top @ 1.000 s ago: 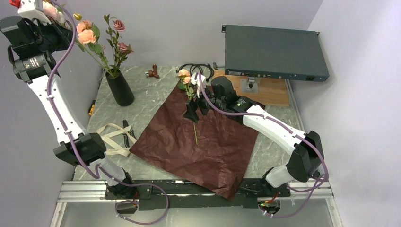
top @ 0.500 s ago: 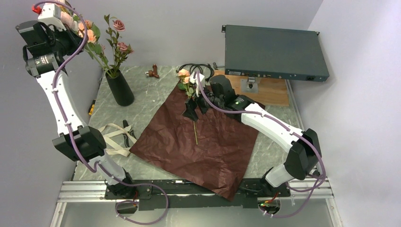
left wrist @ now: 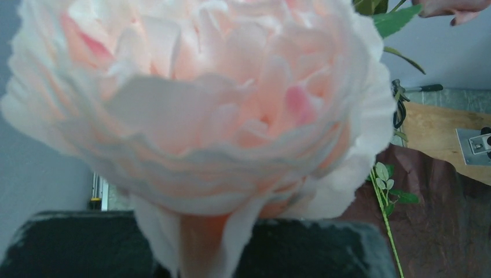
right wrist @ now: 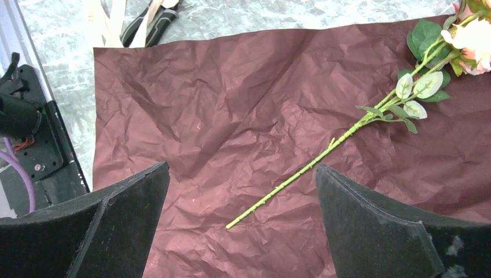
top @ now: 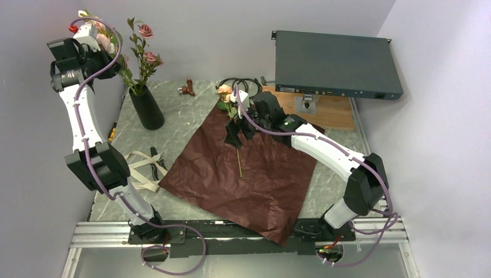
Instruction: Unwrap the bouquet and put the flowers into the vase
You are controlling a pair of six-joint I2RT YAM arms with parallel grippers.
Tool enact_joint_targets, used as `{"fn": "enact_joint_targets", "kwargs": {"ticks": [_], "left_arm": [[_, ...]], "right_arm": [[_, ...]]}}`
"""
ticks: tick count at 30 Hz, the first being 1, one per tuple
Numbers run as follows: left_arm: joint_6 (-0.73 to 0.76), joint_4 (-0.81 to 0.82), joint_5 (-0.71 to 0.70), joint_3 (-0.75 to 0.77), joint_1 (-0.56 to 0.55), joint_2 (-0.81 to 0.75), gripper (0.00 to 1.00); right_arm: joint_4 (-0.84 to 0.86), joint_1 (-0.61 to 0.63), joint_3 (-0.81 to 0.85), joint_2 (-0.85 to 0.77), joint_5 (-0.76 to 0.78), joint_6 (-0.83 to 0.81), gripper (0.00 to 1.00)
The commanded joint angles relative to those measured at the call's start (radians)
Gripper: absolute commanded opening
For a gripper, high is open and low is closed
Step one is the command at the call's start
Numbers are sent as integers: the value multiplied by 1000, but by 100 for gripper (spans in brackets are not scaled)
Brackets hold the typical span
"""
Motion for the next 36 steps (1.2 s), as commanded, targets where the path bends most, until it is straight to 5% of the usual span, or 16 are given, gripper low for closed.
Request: {"fn": "enact_joint_targets", "kwargs": {"ticks": [1, 11, 19, 31, 36], "left_arm": [[30, 37, 37, -17, -5, 0, 0], [84, 45, 35, -97, -21, 4, 0], [91, 31, 18, -126, -25, 11, 10], [64, -9, 17, -160, -26, -17, 43], [59, -37, 2, -191, -23, -89, 68]], "right_arm": [[-6, -14, 52, 14, 18, -10, 100], [-34, -50, 49, 37, 19, 7, 100], [-49, -78, 45, 58, 14, 24, 100], [-54, -117, 31, 75, 1, 42, 100], [-54, -123, 18, 72, 9, 44, 100]]}}
